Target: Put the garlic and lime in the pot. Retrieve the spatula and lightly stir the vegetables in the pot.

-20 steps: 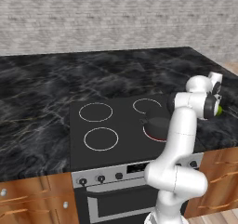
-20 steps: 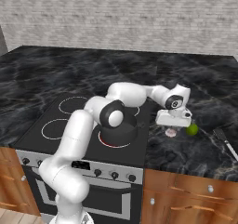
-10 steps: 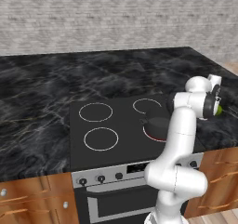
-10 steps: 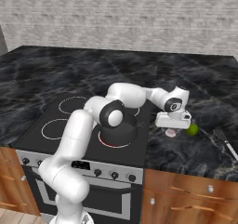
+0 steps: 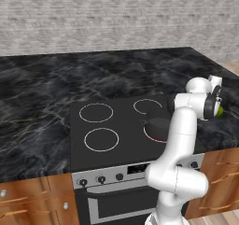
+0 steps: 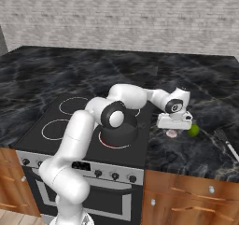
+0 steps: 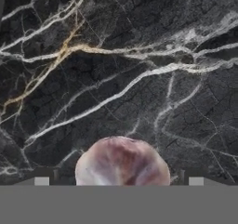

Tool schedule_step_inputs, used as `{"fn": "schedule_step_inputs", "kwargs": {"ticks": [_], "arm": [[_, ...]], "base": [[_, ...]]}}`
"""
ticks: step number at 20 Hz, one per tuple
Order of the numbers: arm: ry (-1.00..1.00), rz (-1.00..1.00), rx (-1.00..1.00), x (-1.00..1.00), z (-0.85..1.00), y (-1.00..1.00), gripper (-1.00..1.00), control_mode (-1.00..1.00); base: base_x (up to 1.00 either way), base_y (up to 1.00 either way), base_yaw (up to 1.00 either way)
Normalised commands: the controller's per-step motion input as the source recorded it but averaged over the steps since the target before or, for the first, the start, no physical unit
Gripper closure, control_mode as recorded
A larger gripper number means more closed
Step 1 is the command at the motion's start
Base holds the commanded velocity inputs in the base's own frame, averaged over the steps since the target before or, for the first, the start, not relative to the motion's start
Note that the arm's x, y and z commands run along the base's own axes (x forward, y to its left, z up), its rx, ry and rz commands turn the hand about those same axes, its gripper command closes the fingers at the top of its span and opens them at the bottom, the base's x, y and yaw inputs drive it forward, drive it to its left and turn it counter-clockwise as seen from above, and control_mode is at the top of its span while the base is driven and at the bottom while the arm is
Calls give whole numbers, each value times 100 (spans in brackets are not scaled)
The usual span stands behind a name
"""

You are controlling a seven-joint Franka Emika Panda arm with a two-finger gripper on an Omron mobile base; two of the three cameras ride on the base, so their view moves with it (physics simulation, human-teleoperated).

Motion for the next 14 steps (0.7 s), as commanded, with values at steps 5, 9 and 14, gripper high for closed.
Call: {"fn": "schedule_step_inputs", "kwargs": {"ticks": [5,9,14], "arm": [[0,1,-1,-10,-21,0,-100,-100],[0,0,0,0,-3,0,-100,-100],[0,0,0,0,-7,1,-100,-100]], "base": [[0,0,0],[0,0,0],[0,0,0]]}}
